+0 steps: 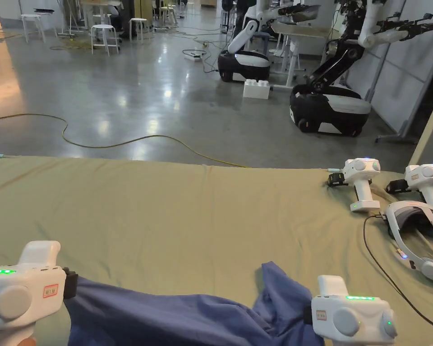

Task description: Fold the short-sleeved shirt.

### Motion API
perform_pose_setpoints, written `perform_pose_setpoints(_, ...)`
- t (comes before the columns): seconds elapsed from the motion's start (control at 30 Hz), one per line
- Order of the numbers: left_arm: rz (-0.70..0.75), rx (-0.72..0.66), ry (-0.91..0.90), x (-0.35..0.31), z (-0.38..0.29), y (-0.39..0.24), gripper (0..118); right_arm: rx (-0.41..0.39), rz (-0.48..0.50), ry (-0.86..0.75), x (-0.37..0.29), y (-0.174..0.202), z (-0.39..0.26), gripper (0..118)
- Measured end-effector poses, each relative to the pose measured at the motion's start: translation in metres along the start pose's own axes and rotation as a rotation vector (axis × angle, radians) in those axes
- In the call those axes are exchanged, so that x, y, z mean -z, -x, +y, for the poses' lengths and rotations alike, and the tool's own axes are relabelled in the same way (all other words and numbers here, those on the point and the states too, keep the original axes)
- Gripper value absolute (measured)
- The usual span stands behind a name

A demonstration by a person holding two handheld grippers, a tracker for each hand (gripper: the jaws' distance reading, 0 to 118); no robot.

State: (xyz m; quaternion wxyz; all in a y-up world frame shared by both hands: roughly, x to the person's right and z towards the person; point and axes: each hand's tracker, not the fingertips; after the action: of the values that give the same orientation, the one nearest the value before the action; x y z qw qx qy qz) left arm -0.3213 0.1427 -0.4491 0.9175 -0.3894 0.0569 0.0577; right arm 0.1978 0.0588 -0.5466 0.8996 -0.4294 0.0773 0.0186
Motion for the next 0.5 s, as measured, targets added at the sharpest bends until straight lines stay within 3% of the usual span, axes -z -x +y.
perform_pose_setpoints(0.5,0.018,-0.025,-0.278,-0.158,0.064,0.027,4,-0.113,-0.043,-0.436,-0.235,-0.022,0.068,1)
